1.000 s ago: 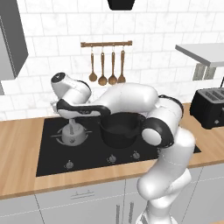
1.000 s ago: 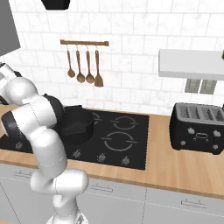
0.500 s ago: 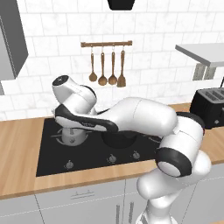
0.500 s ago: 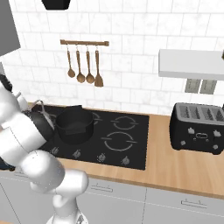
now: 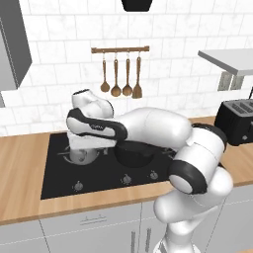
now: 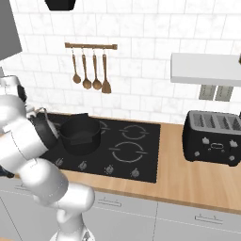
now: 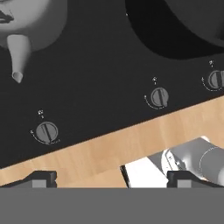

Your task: Pick the kettle from the counter and place it on a stove burner. Then turn the burner on.

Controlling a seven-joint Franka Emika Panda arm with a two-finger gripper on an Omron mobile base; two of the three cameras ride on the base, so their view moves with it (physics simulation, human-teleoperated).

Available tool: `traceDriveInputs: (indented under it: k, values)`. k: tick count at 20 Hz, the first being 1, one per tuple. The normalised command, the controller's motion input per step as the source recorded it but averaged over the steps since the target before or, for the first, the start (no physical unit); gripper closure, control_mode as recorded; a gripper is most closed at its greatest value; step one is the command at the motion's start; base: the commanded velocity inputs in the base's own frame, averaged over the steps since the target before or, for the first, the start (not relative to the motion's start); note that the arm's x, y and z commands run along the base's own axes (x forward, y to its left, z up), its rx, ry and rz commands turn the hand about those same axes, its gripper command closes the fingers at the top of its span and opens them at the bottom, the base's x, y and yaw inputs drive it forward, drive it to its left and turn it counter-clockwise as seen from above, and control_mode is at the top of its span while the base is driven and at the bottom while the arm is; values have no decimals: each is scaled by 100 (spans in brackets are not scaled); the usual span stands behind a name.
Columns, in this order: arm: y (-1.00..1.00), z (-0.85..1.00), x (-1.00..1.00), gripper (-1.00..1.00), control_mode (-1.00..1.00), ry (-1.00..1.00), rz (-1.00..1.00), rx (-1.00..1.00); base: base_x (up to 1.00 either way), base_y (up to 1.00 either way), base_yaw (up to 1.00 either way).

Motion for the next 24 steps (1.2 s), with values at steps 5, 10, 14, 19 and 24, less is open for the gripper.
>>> traceDriveInputs:
  k: [5,10,14,19,24]
  values:
    - [0,-28,0,-100,-100,8,0,0,0,0,0]
    - [0,-25,-6,-100,-100,0,2,0,0,0,0]
    - [4,-14,-25,-100,-100,0,6,0,0,0,0]
    - [23,-18,-21,-100,-100,0,7,0,0,0,0]
    - [36,-22,-9,-100,-100,0,6,-1,0,0,0]
